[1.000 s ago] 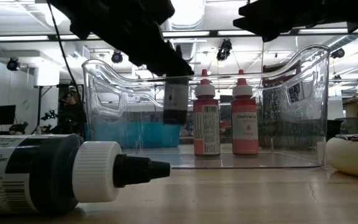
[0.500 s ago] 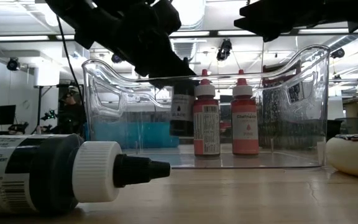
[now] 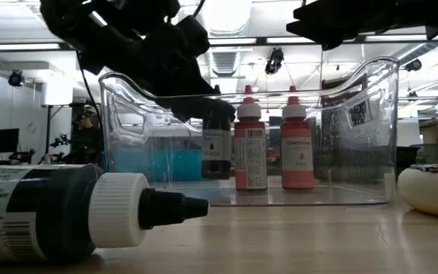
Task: Pick & Place Food Item
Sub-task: Put the top black food coloring bottle into the transparent bin
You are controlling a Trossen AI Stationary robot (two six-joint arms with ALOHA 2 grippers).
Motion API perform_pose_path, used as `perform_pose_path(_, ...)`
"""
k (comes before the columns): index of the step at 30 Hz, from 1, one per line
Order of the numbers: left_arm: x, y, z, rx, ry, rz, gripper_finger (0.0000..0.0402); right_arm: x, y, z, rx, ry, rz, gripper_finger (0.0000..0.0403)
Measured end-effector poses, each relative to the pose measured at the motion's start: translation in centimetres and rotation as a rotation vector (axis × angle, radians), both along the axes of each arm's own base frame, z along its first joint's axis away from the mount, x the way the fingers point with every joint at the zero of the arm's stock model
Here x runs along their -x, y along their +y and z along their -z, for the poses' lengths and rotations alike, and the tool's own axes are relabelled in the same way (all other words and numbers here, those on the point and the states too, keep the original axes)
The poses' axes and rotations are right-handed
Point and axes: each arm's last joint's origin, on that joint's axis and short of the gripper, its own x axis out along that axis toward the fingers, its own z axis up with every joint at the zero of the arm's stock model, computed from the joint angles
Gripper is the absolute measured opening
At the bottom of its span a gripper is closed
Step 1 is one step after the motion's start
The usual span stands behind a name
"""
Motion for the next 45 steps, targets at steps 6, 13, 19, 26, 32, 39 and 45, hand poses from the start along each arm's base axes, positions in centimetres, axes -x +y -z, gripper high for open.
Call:
perform_pose_path(6, 0.5, -0.1, 0.6, -0.006, 0.005, -0.015, 0.0112, 0.0, 0.0, 0.0, 0.003, -0.001, 0.0, 0.0269)
perform_pose_path(13, 0.5, -0.3, 0.6, -0.019, -0.005, -0.002, 0.0112, 0.0, 0.0, 0.0, 0.007, -0.004, 0.015, 0.0269)
perform_pose_path(19, 0.6, -0.3, 0.6, -0.03, -0.004, 0.006, 0.0112, 0.0, 0.0, -0.1, 0.007, -0.008, 0.015, 0.0269)
perform_pose_path(26, 0.6, -0.3, 0.7, -0.024, 0.0, 0.01, 0.0166, 0.0, 0.0, -0.2, 0.007, -0.009, 0.015, 0.0269)
perform_pose_path(32, 0.7, -0.5, 0.7, -0.013, -0.001, 0.036, 0.0237, 0.0, 0.0, -0.2, 0.006, -0.009, 0.015, 0.0269)
perform_pose_path(39, 0.5, -1.0, 0.2, -0.017, -0.063, 0.095, 0.0239, 0.0, 0.0, -0.2, 0.006, -0.01, 0.015, 0.0269)
perform_pose_path(45, 0.7, -1.1, -1.2, -0.049, -0.11, 0.112, 0.0239, 0.0, 0.0, -0.2, 0.006, -0.009, 0.015, 0.0269)
